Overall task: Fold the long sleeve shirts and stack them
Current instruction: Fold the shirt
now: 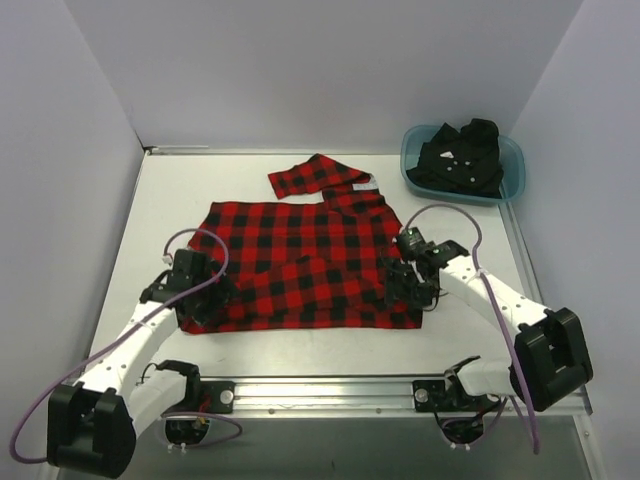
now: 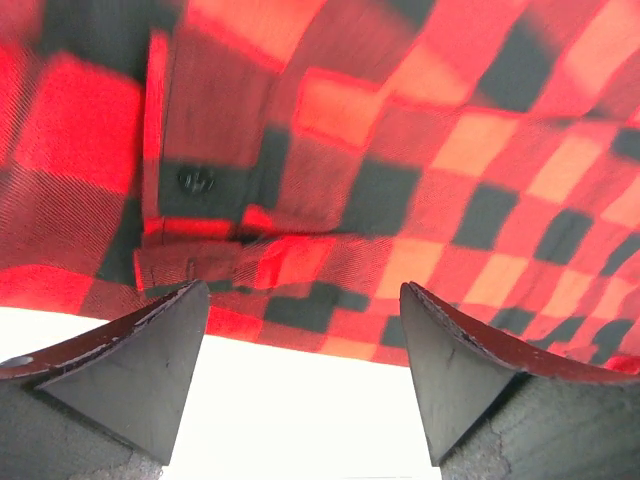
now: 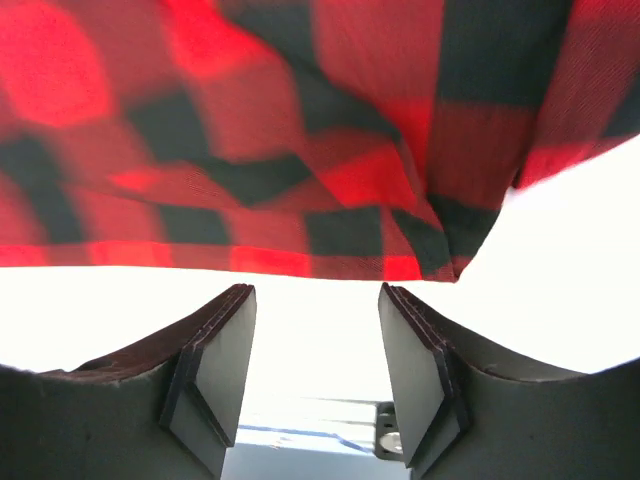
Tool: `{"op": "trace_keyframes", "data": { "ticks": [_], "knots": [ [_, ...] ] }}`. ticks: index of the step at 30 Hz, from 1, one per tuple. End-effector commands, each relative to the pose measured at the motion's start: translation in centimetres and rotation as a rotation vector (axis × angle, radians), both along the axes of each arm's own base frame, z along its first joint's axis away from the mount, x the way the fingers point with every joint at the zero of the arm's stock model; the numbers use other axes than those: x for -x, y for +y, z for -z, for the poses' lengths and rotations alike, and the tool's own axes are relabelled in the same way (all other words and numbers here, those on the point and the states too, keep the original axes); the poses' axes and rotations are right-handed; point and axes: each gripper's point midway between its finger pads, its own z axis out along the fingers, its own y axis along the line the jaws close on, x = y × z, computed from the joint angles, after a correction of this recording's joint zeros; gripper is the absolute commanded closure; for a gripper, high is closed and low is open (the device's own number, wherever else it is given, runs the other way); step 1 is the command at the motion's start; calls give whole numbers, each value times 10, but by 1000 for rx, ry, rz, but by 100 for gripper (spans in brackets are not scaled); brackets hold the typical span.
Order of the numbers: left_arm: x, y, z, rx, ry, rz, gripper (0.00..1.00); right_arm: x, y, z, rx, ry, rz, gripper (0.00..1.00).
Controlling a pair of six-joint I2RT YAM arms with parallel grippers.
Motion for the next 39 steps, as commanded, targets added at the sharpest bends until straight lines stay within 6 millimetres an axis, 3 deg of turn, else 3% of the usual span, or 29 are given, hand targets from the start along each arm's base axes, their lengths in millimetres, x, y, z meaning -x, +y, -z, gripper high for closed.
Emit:
{"op": "trace_keyframes", "data": {
  "ticks": [1, 3, 5, 6, 7, 12, 17, 20, 21, 25, 27, 29, 33, 35, 38, 39],
  "knots": [
    [-45, 15, -54, -124, -96, 0, 13, -47, 5, -54, 11, -187, -17, 46],
    [-72, 15, -69, -161, -136, 30, 13, -73, 16, -76, -5, -253, -36, 46],
    [-100, 15, -71, -184, -132, 44, 13, -89, 27, -73, 0, -250, -68, 46],
    [-113, 13, -58, -184, -101, 52, 13, -100, 34, -78, -10, -273, -75, 46],
    [-127, 11, -62, -177, -117, 55, 13, -106, 39, -70, -9, -263, -83, 46],
    [-147, 12, -25, -163, -27, 43, 13, -131, 70, -49, -57, -253, -129, 46],
    [-132, 25, 8, -170, 41, -15, 13, -121, 78, -8, -18, -169, -185, 46],
    [-112, 27, 29, -138, 97, -33, 13, -106, 78, 12, 1, -114, -203, 46],
    [-96, 30, 44, -126, 139, -48, 13, -96, 75, 22, 12, -82, -208, 46],
    [-62, 28, 55, -75, 181, -82, 14, -65, 65, 40, 26, -10, -205, 47],
    [-54, 29, 52, -64, 181, -87, 14, -53, 60, 43, 33, 7, -204, 47],
    [-56, 33, 36, -64, 130, -96, 13, -44, 55, 40, 30, 14, -206, 47],
    [-73, 46, -11, -130, 23, -87, 14, -48, 53, 14, 28, -22, -241, 46],
    [-94, 55, -40, -192, -56, -70, 13, -64, 53, -9, 13, -72, -239, 46],
    [-117, 66, -59, -279, -107, -26, 12, -96, 58, -46, -53, -169, -208, 46],
    [-139, 66, -69, -297, -140, -2, 12, -111, 48, -55, -63, -198, -172, 46]
  ]
}}
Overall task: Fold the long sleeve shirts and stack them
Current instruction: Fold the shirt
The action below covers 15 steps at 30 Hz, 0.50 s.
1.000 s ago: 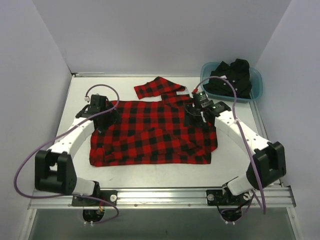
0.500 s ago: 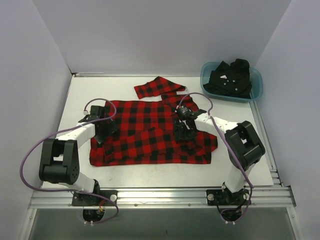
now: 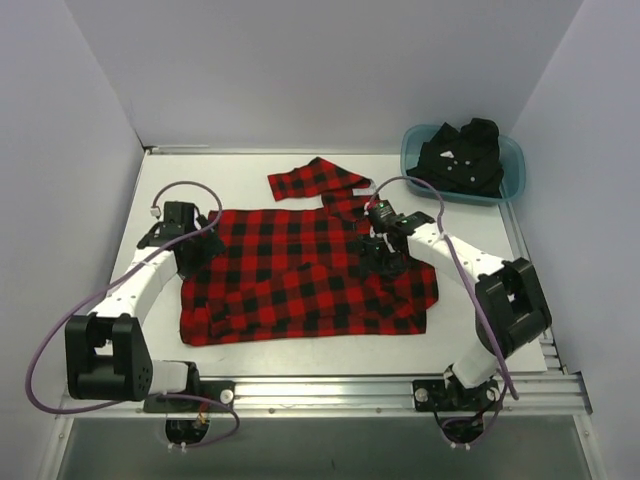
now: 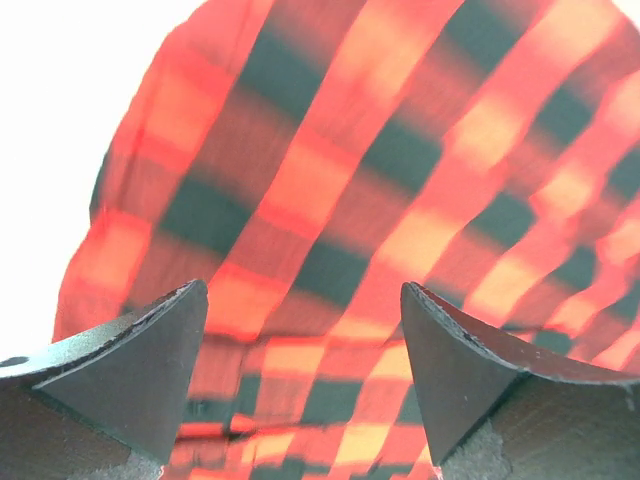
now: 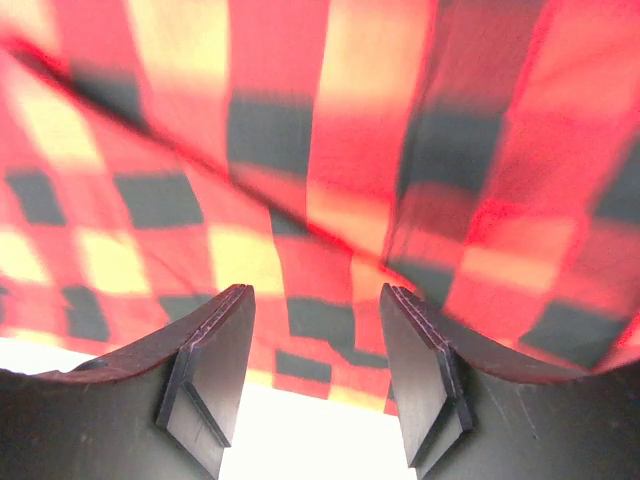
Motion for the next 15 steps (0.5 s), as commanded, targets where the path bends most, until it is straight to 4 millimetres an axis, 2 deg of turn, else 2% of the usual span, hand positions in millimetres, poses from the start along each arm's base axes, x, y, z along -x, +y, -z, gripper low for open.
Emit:
{"op": "trace_keyframes", "data": {
  "ticks": [1, 2, 3, 5, 6, 8, 9, 10, 11, 12, 13, 14, 15],
  "knots": [
    [-54, 19, -42, -155, -118, 110, 12, -46, -12, -58, -72, -133, 58, 46],
    [-63, 20, -42, -170, -118, 142, 12, -63, -13, -75, -99, -178, 78, 46],
    [-84, 21, -45, -194, -115, 174, 12, -75, -22, -79, -101, -192, 99, 46],
    [-99, 32, -44, -267, -93, 210, 11, -96, -25, -95, -110, -246, 109, 46],
    [-114, 37, -41, -277, -86, 212, 11, -105, -29, -99, -109, -263, 120, 46],
    [-132, 42, -42, -289, -99, 228, 12, -116, -32, -100, -102, -279, 117, 47],
    [-139, 43, -29, -289, -75, 240, 15, -123, -32, -100, -106, -287, 123, 47],
    [-154, 44, -38, -302, -103, 242, 16, -129, -34, -101, -112, -298, 134, 47],
    [-159, 43, -34, -302, -93, 254, 18, -132, -34, -101, -119, -298, 139, 47],
    [-166, 43, -22, -297, -67, 261, 20, -135, -32, -97, -123, -292, 143, 47],
    [-177, 39, -27, -282, -89, 270, 24, -137, -30, -96, -133, -291, 143, 47],
    [-182, 37, -24, -272, -89, 275, 25, -138, -28, -95, -141, -289, 141, 47],
    [-186, 37, -11, -264, -67, 276, 26, -139, -26, -90, -145, -277, 139, 47]
  ]
}}
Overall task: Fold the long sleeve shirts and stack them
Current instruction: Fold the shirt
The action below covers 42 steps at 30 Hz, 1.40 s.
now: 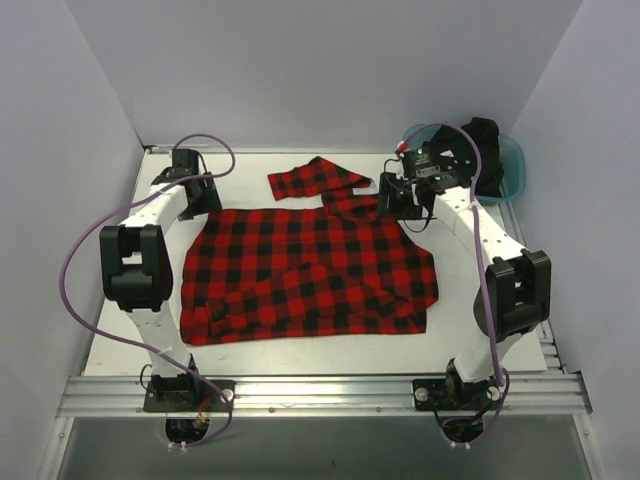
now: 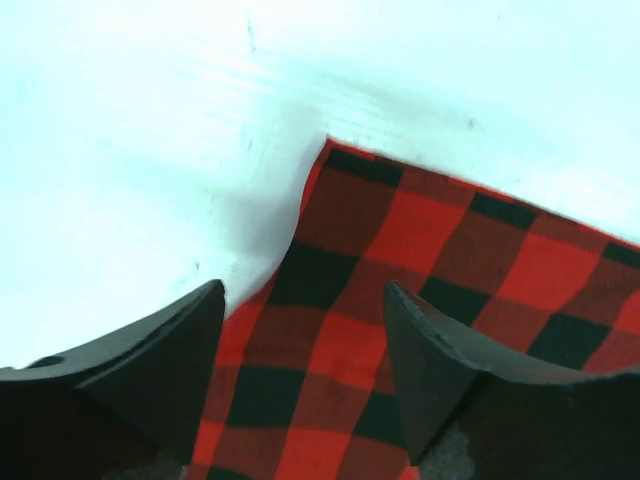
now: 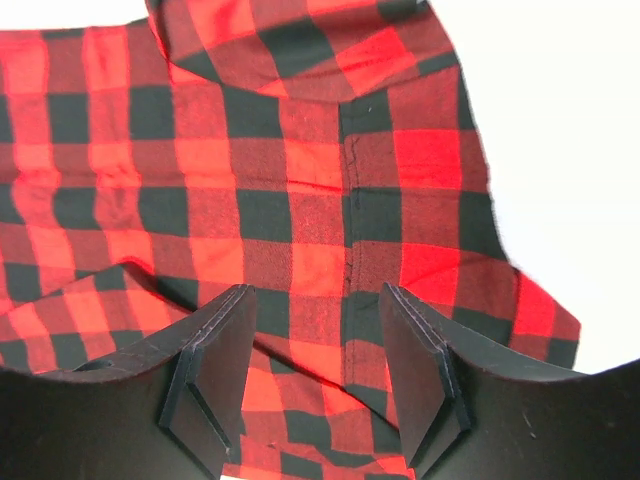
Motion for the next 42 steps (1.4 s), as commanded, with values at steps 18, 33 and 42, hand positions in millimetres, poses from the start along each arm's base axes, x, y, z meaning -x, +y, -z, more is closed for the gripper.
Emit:
{"op": "trace_keyframes", "data": {
  "ticks": [18, 33, 42],
  "knots": [
    [-48, -13, 64, -56, 85, 74, 48, -2, 6, 45, 13, 84, -51, 47],
    [-40, -1, 64, -148, 113, 111, 87, -88, 9, 37, 53, -56, 22, 47],
    [-35, -6, 73, -126, 130, 116, 88, -140, 5, 64, -25, -35, 86, 50]
  ]
}}
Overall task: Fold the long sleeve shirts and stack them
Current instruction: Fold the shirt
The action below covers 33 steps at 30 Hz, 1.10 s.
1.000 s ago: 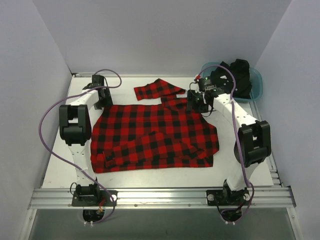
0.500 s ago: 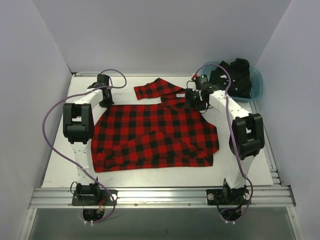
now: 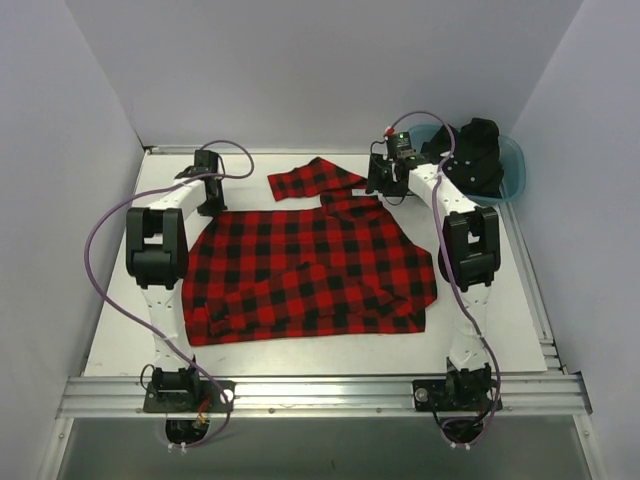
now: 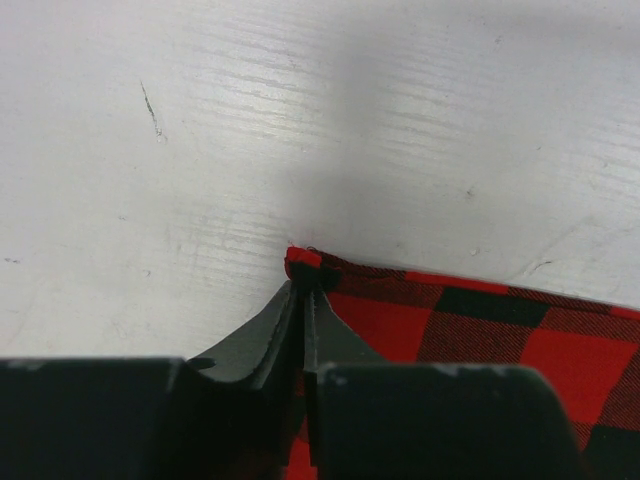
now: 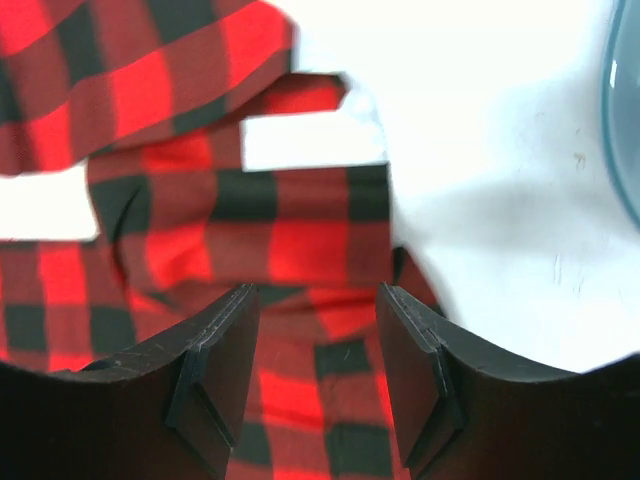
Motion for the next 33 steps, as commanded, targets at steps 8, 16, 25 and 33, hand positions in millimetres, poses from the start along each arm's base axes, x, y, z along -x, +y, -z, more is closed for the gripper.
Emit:
{"op": "trace_keyframes", "data": {
  "ticks": [8, 16, 25, 33],
  "knots": [
    [8, 6, 17, -13, 47, -1, 89, -17, -2, 39, -72, 79, 35, 50],
    [10, 7, 19, -6, 52, -8, 89, -11, 10, 60, -125, 132, -31, 57],
    [11, 7, 17, 12, 49, -13, 96, -8, 15, 53, -146, 124, -82, 99],
    [8, 20, -12, 42, -15, -67, 100, -16, -16, 12, -110, 40, -22, 100]
  ]
}}
